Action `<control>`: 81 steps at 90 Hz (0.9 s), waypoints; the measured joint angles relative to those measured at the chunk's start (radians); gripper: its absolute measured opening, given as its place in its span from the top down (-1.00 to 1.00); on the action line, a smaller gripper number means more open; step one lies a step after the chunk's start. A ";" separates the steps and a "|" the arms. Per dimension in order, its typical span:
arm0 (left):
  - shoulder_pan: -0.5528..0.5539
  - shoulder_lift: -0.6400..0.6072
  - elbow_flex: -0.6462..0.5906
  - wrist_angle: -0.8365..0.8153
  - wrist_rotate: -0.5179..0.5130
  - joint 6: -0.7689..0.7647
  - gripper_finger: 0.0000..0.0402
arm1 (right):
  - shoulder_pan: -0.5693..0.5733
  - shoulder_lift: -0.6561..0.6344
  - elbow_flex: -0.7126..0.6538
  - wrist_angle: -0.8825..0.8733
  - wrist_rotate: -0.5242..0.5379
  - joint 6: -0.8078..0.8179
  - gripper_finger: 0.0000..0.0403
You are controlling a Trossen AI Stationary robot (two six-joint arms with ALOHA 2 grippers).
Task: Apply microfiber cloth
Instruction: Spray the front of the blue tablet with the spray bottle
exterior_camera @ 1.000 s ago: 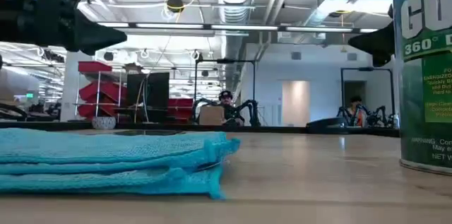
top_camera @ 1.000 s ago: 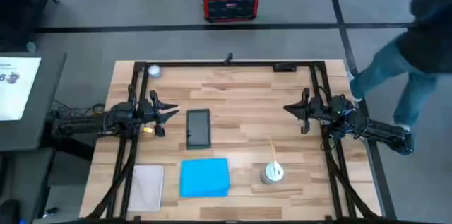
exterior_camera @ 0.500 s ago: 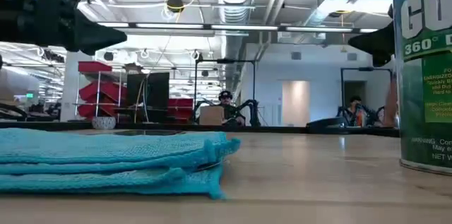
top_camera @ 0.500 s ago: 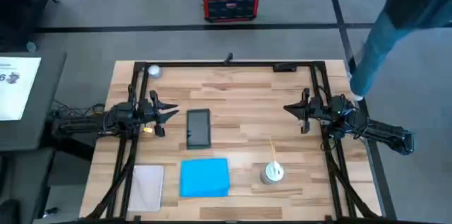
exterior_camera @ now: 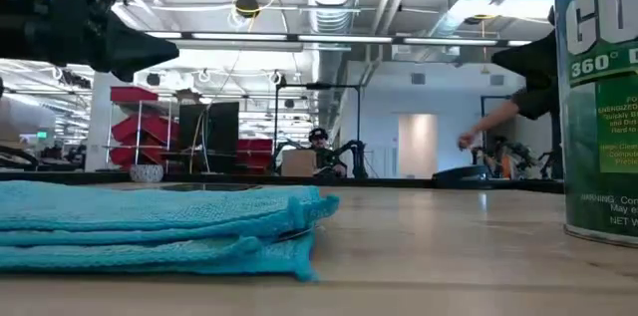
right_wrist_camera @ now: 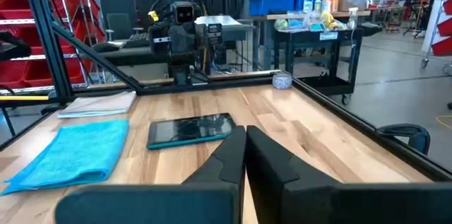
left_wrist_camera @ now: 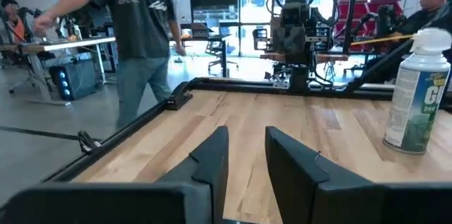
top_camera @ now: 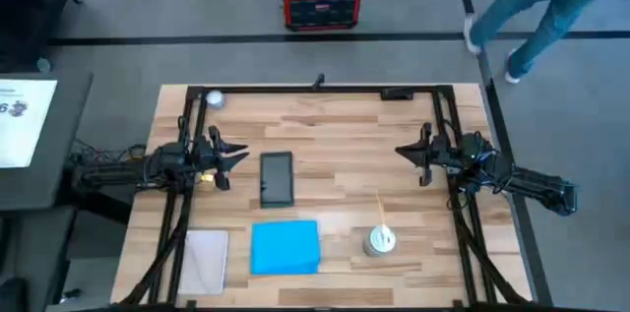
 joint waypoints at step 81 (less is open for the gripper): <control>0.001 0.000 0.000 0.028 -0.087 0.039 0.64 | 0.151 0.912 0.292 0.446 0.072 0.081 1.00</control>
